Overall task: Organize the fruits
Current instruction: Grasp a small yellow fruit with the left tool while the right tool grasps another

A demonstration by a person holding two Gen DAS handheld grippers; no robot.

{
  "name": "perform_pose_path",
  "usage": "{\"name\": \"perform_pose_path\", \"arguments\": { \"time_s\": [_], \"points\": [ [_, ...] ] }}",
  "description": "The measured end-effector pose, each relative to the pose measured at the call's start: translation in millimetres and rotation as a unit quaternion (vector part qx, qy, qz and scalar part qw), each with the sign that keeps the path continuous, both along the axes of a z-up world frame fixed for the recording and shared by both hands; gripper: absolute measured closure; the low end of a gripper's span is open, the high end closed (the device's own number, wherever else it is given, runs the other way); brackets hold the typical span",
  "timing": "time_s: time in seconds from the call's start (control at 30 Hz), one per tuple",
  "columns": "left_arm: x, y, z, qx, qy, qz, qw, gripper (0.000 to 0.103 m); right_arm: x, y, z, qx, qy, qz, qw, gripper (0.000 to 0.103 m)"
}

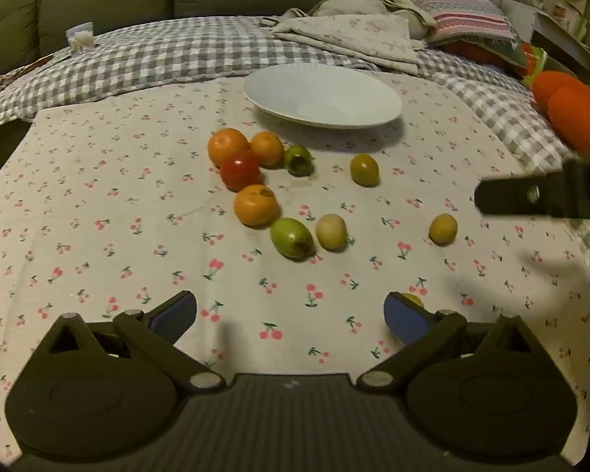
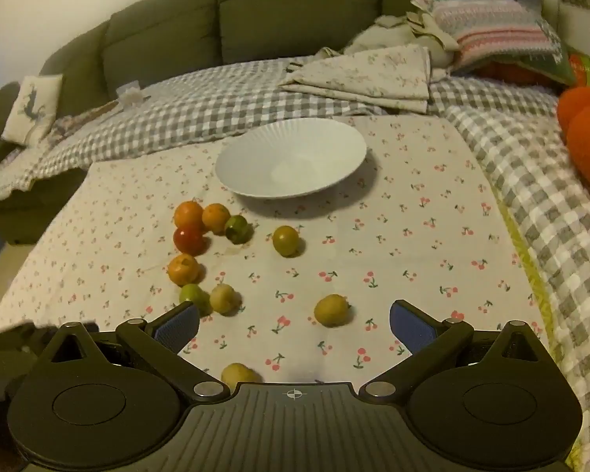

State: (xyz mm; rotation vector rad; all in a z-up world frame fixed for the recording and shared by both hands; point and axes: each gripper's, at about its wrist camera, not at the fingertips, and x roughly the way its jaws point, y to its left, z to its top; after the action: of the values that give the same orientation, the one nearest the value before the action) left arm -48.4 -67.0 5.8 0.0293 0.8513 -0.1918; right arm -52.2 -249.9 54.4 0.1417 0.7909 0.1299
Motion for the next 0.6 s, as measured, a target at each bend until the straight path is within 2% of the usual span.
{"name": "perform_pose_path", "arguments": {
  "time_s": [0.1, 0.17, 0.3, 0.5, 0.53, 0.6],
  "points": [
    [0, -7, -7, -0.006, 0.004, -0.016, 0.9999, 0.005, 7, -13, -5, 0.009, 0.011, -0.028, 1.0, 0.0],
    [-1, -13, -12, -0.012, 0.004, -0.029, 0.9995, 0.011, 11, -21, -12, 0.006, 0.019, -0.042, 0.999, 0.0],
    [-3, -29, -21, -0.017, -0.002, -0.064, 0.9978, 0.016, 18, -27, -17, 0.003, 0.027, -0.045, 0.999, 0.002],
    [-2, -47, -26, -0.031, -0.019, -0.102, 0.9941, 0.036, 35, -16, -37, -0.021, 0.061, -0.031, 0.997, 0.017],
    [-2, -49, -27, -0.033, -0.019, -0.108, 0.9934, 0.042, 39, -17, -40, -0.019, 0.06, -0.031, 0.998, 0.02],
    [-2, -53, -29, -0.031, -0.024, -0.118, 0.9922, 0.049, 44, -18, -46, -0.012, 0.056, -0.033, 0.998, 0.025]
  ]
}}
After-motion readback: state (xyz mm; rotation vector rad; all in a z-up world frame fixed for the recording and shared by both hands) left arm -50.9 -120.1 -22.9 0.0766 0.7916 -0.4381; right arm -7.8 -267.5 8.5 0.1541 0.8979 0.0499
